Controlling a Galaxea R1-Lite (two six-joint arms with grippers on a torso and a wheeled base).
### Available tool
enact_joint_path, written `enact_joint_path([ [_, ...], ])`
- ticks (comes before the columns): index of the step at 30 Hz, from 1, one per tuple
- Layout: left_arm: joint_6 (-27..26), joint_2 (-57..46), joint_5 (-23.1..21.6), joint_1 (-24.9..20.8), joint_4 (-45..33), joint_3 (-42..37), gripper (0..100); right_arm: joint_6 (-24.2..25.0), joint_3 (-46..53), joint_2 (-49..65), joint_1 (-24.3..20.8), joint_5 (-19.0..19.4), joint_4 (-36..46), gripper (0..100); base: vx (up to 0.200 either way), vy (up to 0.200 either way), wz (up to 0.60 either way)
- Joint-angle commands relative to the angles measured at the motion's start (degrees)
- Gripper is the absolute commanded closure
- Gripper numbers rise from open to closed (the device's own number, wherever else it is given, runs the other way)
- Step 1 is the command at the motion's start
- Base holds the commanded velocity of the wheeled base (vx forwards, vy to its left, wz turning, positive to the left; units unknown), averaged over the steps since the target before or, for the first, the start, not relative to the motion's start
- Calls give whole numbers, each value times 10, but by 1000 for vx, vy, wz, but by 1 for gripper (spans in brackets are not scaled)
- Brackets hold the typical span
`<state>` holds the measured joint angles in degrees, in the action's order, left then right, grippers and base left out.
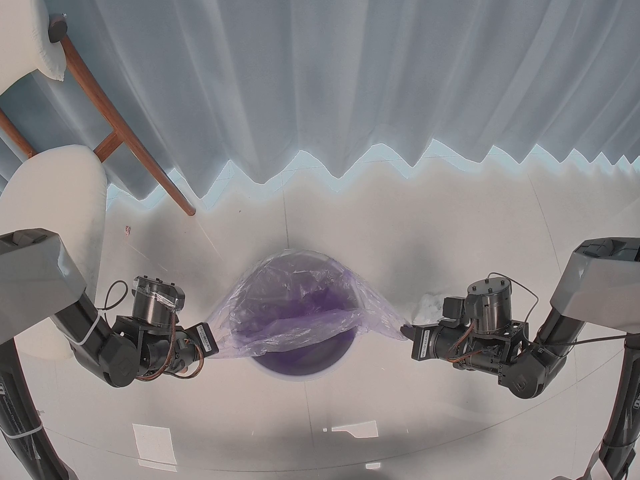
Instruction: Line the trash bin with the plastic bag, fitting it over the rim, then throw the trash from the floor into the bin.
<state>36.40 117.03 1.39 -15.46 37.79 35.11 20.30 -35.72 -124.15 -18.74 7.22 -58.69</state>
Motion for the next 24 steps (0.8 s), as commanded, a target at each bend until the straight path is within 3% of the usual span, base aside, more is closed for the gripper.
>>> enact_joint_path([
  [1, -1, 0, 0, -2, 21, -16, 100, 2, 13, -18, 4, 0, -26, 100, 0, 0, 0],
  [2, -3, 0, 0, -2, 44, -25, 100, 0, 21, -21, 5, 0, -46, 100, 0, 0, 0],
  [3, -6, 0, 0, -2, 54, -31, 100, 1, 27, -19, 5, 0, -49, 0, 0, 0, 0],
  [5, -16, -3, -1, 0, 70, -45, 100, 3, 33, -14, 5, 0, -53, 0, 0, 0, 0],
  [6, -21, -5, -1, 1, 82, -51, 0, 5, 36, -9, 3, 0, -57, 0, 0, 0, 0],
  [10, -18, -17, -3, 3, 141, -66, 0, 17, 64, 22, 0, 0, -71, 0, 0, 0, 0],
  [16, -10, -88, -2, -16, 234, -162, 0, 60, 128, 87, 2, -1, -74, 0, 0, 0, 0],
  [19, -8, -145, -2, -19, 258, -211, 0, 130, 147, 131, 5, -20, -72, 0, 0, 0, 0],
  [24, 25, -217, -2, -24, 246, -224, 0, 221, 159, 162, -6, -57, -68, 0, 0, 0, 0],
])
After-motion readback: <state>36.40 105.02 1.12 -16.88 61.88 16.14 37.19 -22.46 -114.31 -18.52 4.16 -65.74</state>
